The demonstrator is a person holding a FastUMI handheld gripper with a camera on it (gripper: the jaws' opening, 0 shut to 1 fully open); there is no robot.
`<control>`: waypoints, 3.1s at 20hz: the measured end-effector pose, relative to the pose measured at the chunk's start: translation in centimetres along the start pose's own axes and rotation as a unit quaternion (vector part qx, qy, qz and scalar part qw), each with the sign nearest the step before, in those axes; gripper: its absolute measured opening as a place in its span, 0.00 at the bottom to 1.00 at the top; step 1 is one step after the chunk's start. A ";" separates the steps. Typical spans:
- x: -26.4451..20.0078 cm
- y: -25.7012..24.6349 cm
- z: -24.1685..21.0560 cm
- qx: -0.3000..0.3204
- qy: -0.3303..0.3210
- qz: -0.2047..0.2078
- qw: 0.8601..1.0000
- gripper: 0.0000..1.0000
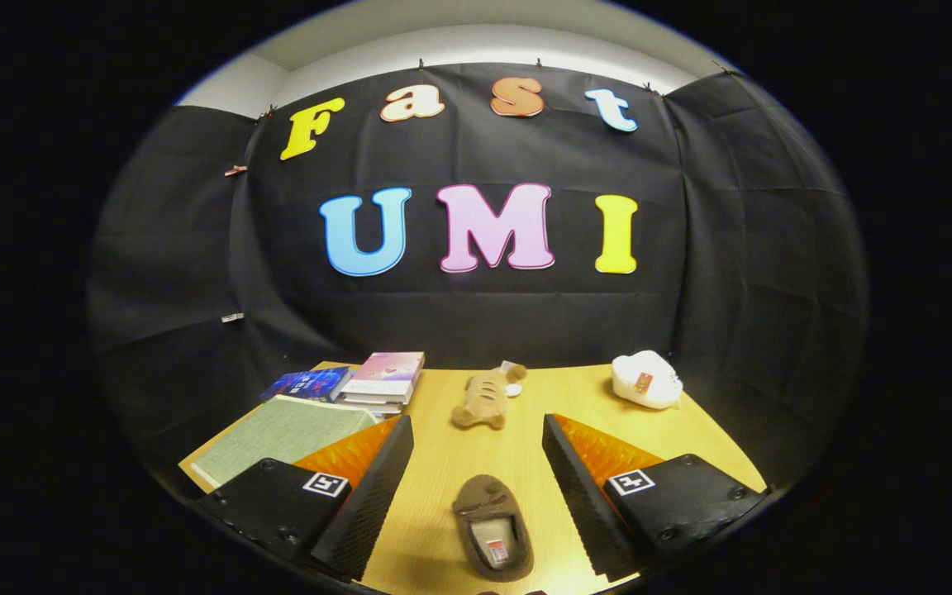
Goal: Open the storage box then place both shoes into the box .Put the left shoe in first, then the right shoe, with the right side of both shoes facing outward in a uniform manner.
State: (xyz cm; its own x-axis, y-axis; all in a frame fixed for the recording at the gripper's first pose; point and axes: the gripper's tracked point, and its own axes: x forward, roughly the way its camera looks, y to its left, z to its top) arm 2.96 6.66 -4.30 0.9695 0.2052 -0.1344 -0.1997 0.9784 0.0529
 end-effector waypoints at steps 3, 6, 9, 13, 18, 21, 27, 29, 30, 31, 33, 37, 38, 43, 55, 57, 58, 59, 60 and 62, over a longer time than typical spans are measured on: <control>0.8 2.0 -1.7 0.014 0.033 0.045 0.998 0.98; 1.2 4.5 -3.7 0.025 0.066 0.096 0.993 0.99; 1.1 7.9 -6.4 0.052 0.115 0.163 0.978 0.99; -0.1 11.9 -9.5 0.112 0.183 0.248 0.945 0.98; -1.3 14.3 -14.6 0.159 0.263 0.311 0.899 0.98; -0.5 15.0 -15.1 0.249 0.293 0.331 0.862 0.98; -0.2 17.1 -16.4 0.390 0.355 0.367 0.766 0.96; 0.0 17.5 -16.4 0.419 0.367 0.368 0.745 0.95; 0.1 17.4 -16.3 0.434 0.370 0.362 0.737 0.93; 0.5 17.3 -16.1 0.449 0.372 0.353 0.731 0.85; 0.3 16.9 -15.6 0.473 0.378 0.341 0.719 0.75; 0.5 16.4 -15.4 0.480 0.387 0.335 0.712 0.62; 0.3 16.1 -15.0 0.483 0.386 0.334 0.712 0.55; -0.2 17.4 -12.0 0.496 0.380 0.365 0.691 0.45; 0.2 20.3 -7.9 0.462 0.377 0.370 0.713 0.05; 0.5 21.1 -5.8 0.458 0.366 0.369 0.722 0.05; 0.5 21.7 -4.7 0.454 0.364 0.370 0.724 0.05; 0.6 22.4 -3.8 0.447 0.365 0.372 0.727 0.05; 0.5 23.3 -2.8 0.438 0.365 0.376 0.730 0.05; 0.6 25.2 -1.1 0.423 0.359 0.379 0.740 0.06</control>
State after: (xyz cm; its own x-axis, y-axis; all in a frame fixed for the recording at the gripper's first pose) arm -1.65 31.44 -4.09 0.2373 0.9453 -0.2240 -0.1919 0.2716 0.9431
